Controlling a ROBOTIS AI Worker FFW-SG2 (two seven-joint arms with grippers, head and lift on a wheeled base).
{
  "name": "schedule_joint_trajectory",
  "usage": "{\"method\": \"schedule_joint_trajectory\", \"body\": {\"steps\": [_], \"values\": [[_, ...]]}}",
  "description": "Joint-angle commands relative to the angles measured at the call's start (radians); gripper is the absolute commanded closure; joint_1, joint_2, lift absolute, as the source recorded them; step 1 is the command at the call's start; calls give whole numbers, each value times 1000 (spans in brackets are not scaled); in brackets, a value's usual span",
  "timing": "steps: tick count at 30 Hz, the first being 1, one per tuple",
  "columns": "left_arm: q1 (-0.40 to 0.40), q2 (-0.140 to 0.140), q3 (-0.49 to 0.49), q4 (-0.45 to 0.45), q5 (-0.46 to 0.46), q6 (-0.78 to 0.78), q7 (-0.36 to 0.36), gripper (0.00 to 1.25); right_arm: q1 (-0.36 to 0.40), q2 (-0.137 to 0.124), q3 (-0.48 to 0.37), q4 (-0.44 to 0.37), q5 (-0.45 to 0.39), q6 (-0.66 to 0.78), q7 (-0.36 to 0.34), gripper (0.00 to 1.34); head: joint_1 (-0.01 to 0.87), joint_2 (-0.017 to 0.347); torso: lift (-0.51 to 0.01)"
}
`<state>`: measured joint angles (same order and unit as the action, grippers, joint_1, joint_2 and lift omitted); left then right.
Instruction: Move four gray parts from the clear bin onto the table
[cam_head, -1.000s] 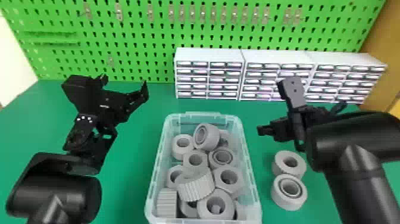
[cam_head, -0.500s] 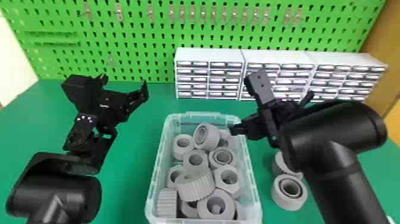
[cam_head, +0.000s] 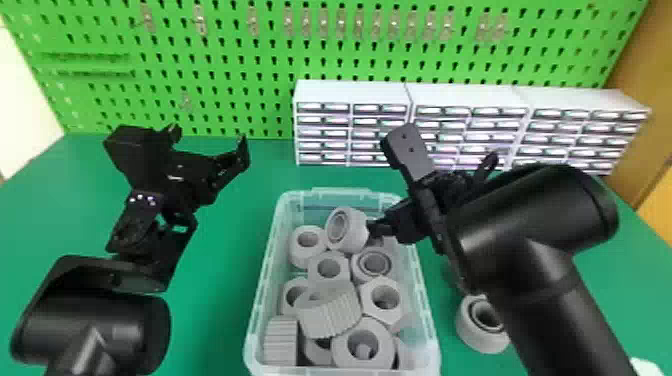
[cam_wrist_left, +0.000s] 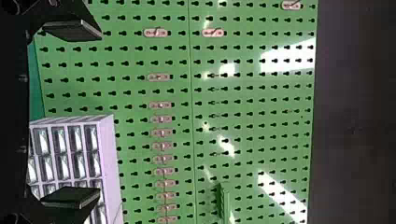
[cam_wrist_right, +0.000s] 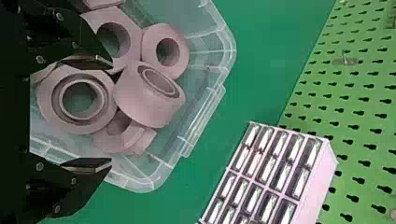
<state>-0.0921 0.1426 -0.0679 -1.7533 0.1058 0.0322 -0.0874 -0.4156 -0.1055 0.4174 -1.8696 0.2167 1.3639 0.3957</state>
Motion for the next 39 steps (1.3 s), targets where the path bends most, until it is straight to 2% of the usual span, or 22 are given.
{"method": "schedule_joint_trajectory", "body": {"steps": [1, 6, 39], "values": [[2, 0, -1, 0, 3, 0, 0, 113, -2, -2, 14, 3, 9, 20, 0, 518, 678, 34, -50], [3, 0, -3, 0, 9, 0, 0, 113, -14, -5, 34, 3, 30, 44, 0, 518, 678, 34, -50], [-17, 0, -6, 0, 6, 0, 0, 108, -41, -3, 61, 17, 26, 54, 0, 518, 678, 34, -50]]}}
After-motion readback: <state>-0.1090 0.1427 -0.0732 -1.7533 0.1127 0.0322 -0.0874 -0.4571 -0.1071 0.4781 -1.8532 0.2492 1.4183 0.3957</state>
